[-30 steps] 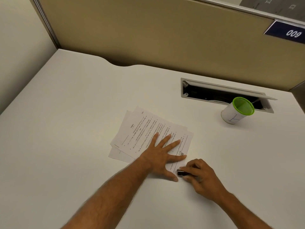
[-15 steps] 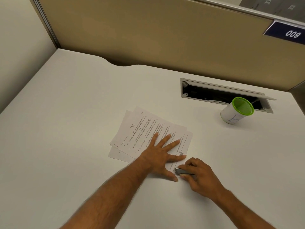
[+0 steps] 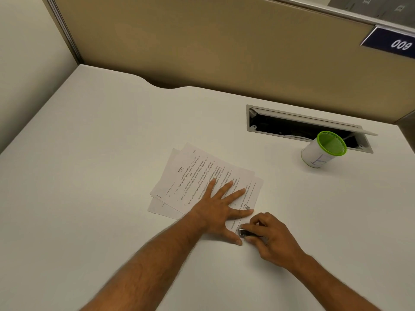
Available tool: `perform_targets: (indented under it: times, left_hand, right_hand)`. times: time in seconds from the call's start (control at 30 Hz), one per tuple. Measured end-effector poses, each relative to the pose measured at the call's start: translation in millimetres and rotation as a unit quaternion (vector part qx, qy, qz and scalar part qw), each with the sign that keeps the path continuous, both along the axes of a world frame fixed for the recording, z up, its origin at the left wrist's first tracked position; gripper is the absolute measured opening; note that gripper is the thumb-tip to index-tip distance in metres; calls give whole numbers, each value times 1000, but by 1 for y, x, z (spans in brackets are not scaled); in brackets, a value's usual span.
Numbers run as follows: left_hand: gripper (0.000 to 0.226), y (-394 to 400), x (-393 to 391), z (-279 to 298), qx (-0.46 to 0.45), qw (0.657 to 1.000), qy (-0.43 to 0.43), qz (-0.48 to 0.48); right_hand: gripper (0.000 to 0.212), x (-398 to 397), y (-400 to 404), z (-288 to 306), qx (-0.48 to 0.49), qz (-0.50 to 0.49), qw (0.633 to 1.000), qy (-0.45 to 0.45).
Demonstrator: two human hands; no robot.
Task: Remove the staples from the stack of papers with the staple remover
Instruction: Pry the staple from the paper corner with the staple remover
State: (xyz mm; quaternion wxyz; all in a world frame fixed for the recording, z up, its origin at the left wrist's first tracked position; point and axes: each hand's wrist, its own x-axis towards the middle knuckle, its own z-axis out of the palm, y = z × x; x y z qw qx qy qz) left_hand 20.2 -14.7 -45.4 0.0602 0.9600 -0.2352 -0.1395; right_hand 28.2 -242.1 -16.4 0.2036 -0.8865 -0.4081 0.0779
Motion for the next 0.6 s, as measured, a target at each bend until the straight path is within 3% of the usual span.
perform_targets:
  times: [0.6]
  left_hand:
    - [93,0,-1,5,3,1000,0,-2]
  right_hand:
    - [36,7,-6,-9,-12,107,984,-140]
